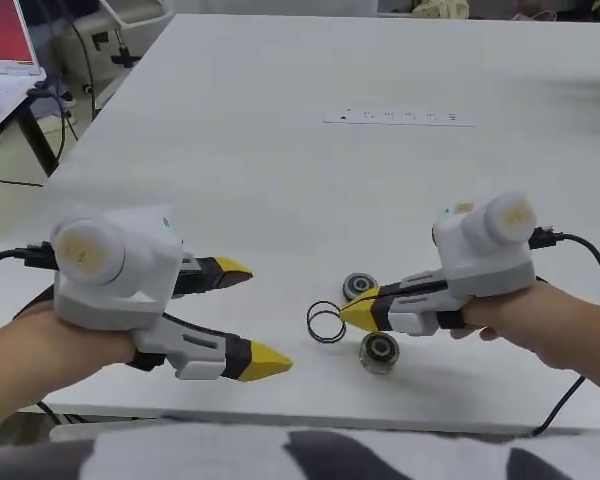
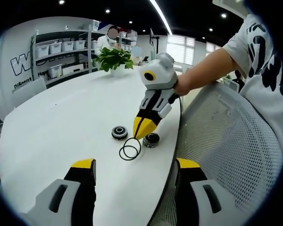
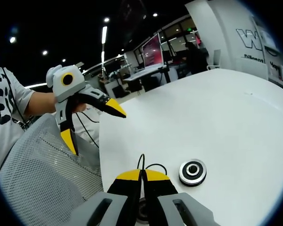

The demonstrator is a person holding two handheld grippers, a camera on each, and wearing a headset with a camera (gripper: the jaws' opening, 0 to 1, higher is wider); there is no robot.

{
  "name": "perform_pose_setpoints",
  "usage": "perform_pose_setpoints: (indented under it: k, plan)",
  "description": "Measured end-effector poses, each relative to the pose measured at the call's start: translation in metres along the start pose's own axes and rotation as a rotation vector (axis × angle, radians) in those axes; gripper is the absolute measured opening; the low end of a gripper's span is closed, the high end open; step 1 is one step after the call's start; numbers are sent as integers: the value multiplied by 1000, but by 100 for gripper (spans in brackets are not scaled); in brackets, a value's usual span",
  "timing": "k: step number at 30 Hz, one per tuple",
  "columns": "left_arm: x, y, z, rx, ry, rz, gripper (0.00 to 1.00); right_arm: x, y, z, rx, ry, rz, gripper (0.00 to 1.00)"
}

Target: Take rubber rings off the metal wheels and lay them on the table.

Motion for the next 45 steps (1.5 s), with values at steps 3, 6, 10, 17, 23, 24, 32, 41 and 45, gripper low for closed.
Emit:
perform_pose_setpoints:
  k: [3,6,10,17,23,24,32,41,45]
  plan:
    - [-1,-1,0,0,-3,1,65,-3,4,-2,-6,10,7,0]
    - [-2,-2,0,0,-6,5,65,-5,8,-4,-18,18,15,0]
    - [-4,-3,1,2,-9,8,65,-8,11,-7,-34,30,27,0]
    - [-7,-4,3,8,-17,14,65,-13,11,-12,-77,10,49,0]
    - [-7,-3,4,10,-16,19,65,-15,7,-12,-85,9,51,4]
    - [-7,-2,5,10,-15,20,65,-15,6,-12,-85,8,51,4]
    - [-5,1,7,2,-12,31,63,-10,-3,-11,-81,11,27,8]
    - [4,9,11,-10,4,37,62,-3,-18,-14,-96,11,0,10]
    - [10,14,13,-18,11,33,61,-1,-23,-15,-110,2,-6,11]
Point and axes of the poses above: the centre of the closed fingertips' face, and the gripper's own axes: y roughly forward along the fingers, z roughly to its left, x roughly out of its top, the point moved 3 cm from there along -y, roughly backward along the fingers, and after that the axes turned 8 degrees about -y, right-handed, at the moved point
